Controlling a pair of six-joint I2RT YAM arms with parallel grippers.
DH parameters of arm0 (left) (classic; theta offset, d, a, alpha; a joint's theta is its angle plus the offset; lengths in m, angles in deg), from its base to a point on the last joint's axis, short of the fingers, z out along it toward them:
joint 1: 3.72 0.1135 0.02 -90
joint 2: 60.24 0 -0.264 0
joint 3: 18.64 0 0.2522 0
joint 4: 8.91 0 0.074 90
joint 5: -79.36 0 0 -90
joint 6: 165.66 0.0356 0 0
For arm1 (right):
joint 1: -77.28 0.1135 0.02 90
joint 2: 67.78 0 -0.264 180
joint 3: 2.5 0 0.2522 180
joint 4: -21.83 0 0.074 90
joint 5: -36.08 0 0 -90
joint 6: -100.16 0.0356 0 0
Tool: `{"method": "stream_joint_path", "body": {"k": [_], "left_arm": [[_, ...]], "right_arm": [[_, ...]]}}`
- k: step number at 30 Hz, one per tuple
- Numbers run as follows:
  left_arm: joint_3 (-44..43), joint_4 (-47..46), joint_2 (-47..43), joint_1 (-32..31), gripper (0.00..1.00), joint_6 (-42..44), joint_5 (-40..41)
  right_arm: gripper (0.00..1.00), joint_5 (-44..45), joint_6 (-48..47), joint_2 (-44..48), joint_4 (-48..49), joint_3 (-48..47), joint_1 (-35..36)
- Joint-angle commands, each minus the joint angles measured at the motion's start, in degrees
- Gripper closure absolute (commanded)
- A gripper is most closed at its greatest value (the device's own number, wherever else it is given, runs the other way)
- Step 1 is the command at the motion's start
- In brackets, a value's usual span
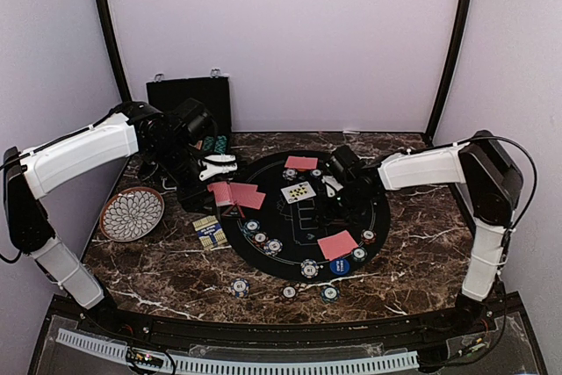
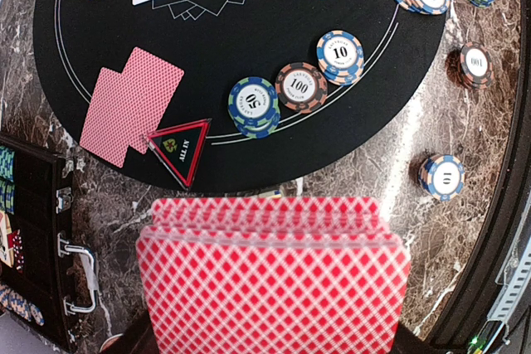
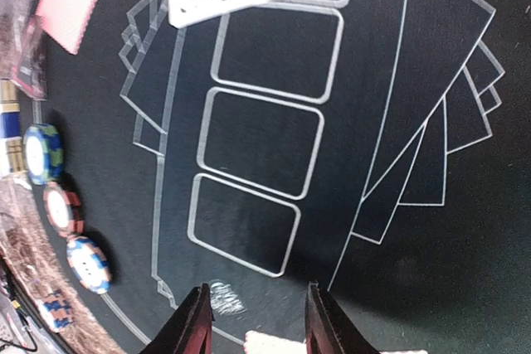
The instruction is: Distribute texas hold em gaming equipment
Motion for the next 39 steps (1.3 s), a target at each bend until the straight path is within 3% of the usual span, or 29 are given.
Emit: {"method": "stream_joint_path", "body": {"k": [1, 17, 31, 35, 39], "left_arm": [[-1.1, 1.1, -2.2, 0.2, 1.0, 0.8, -0.6], [-0.7, 0.8, -2.1, 0.3, 1.0, 1.0, -0.9], [-0.6, 0.9, -2.4, 0.2, 1.0, 1.0, -1.1], [-0.7, 0.9, -2.5, 0.3, 1.0, 1.0, -1.2], [-0.8, 0.8, -2.6, 0.3, 1.0, 0.9, -1.3]], "right_arm": [[0.62, -0.2, -0.2, -1.2, 1.0, 1.9, 0.5], [0.67, 1.0, 2.3, 7.3, 3.6, 16.0, 0.2], [0.66, 1.5, 3.2, 12.1, 0.7, 16.4, 0.0], [0.6, 2.0, 2.3, 12.1, -1.5, 11.3, -0.6], [0.41, 1.3, 3.5, 13.0, -2.0, 6.8, -0.6]]}}
